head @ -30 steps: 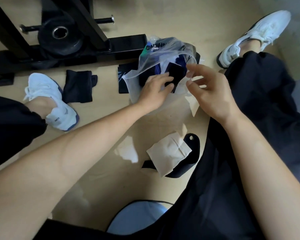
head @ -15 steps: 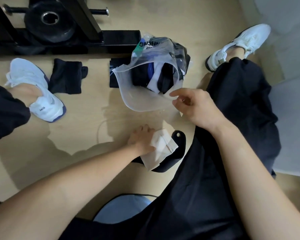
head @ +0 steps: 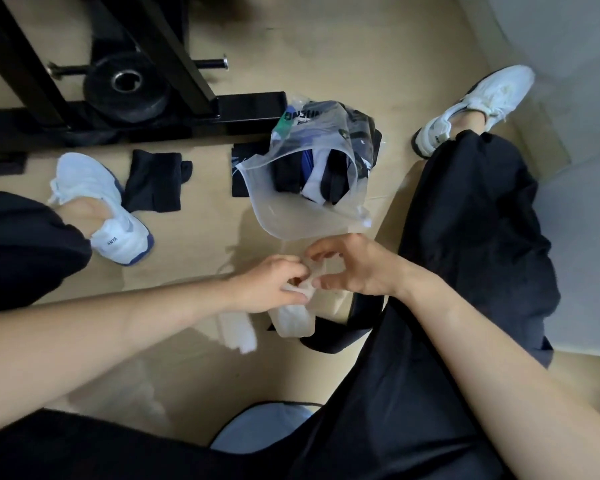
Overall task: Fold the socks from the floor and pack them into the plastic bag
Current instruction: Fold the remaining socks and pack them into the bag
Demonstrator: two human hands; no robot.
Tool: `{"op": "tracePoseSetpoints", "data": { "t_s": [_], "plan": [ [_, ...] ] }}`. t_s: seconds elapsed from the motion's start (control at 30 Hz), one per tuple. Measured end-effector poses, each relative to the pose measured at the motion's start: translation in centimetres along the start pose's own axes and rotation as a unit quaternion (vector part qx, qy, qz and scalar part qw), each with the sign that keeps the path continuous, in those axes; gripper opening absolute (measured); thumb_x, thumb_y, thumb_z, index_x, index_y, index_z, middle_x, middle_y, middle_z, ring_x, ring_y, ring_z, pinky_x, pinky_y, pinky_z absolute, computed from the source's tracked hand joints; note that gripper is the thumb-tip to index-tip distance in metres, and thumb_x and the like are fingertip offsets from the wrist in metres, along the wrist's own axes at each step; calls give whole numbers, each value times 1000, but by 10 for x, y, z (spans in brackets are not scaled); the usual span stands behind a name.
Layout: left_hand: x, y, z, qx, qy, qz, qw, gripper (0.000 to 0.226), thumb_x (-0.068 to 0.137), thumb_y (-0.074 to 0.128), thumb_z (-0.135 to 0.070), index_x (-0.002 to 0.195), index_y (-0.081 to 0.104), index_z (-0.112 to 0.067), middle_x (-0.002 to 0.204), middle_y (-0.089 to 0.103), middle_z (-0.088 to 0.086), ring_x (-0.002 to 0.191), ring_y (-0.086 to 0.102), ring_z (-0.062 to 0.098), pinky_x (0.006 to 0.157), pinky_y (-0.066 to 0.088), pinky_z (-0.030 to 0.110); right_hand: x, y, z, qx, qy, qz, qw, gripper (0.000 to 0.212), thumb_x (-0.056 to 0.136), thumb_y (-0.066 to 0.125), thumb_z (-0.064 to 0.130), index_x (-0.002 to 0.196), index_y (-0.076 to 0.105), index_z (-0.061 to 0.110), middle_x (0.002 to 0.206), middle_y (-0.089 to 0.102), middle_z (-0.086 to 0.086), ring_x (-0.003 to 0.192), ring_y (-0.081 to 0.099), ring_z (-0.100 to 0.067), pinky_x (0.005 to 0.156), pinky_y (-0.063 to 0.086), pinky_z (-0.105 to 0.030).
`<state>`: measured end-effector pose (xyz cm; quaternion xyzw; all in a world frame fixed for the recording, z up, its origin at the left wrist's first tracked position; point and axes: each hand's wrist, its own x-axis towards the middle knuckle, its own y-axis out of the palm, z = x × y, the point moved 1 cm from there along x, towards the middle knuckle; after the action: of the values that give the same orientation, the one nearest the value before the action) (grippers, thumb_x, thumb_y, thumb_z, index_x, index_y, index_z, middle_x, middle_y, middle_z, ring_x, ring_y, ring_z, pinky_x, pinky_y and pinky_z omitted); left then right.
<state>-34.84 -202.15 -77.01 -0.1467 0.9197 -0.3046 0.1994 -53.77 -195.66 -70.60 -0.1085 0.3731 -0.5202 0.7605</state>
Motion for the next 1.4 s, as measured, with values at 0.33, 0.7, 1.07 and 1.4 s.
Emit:
{"op": "tracePoseSetpoints", "data": {
  "t_s": [0.33,0.7,1.07,1.4],
  "plan": [
    [-61,-88,-26,-10,-62,-8,998,20,86,78,-30,81,59,-25,62,49,-7,60,41,8,58,32,25,-1,4,22,226,-75,-34,971,14,87,76,16,83,66,7,74,62,-4,69,57,-10,64,46,-25],
    [-64,-128,3,-181,-122,-118,969,15,90,74,-12,78,67,-4,65,66,2,62,55,5,59,43,17,-15,-51,-14,319,-23,-292,901,19,82,80,13,96,70,4,92,72,-9,79,68,-17,73,57,-31],
    [-52,-128,-19,-245,-166,-299,907,11,93,71,-16,102,67,-12,73,73,-3,64,65,8,54,50,25,0,-29,-2,280,-3,-351,893,11,85,77,16,92,73,9,81,74,-7,60,64,-10,53,53,-26],
    [-40,-96,-49,-195,-122,-259,938,20,86,80,-21,99,64,-22,77,69,4,66,70,30,53,57,31,10,8,36,379,-89,-247,887,23,90,70,6,113,72,9,102,75,-14,95,67,-45,82,57,-56]
  ]
}}
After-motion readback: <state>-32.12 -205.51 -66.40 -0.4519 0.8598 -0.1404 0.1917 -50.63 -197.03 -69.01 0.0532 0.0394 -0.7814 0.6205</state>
